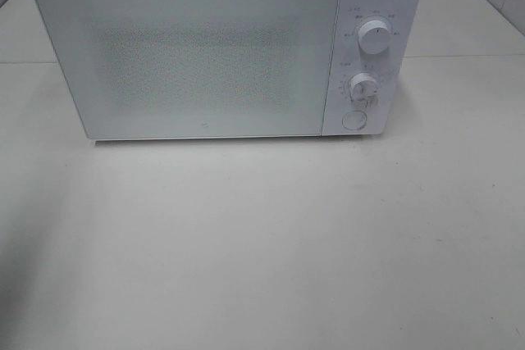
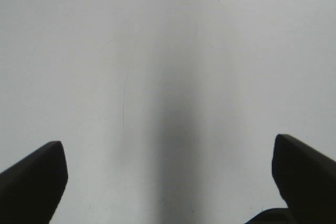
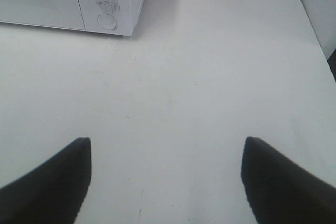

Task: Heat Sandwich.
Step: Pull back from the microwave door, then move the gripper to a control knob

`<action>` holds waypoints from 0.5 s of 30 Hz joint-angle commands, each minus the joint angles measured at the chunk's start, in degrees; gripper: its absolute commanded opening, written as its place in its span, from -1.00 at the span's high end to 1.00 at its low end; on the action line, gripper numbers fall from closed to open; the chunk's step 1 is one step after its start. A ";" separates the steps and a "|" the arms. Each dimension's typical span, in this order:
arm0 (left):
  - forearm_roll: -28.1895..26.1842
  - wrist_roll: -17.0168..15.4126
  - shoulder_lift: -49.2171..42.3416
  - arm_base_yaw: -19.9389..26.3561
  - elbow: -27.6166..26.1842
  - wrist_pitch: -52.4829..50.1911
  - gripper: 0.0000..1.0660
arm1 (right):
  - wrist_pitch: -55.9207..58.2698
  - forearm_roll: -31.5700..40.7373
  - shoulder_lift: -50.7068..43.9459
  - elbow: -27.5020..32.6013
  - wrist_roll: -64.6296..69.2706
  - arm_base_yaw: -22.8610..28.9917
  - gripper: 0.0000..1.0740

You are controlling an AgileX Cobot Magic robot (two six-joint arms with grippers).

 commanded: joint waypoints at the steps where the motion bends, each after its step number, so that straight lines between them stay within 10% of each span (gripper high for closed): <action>1: 0.11 0.69 -6.70 0.17 2.69 2.41 -0.88 | -0.34 0.11 -1.55 0.00 0.00 -0.40 -0.42; 15: -0.06 1.60 -26.13 0.17 9.63 4.18 -0.88 | -0.34 0.11 -1.55 0.00 0.00 -0.40 -0.42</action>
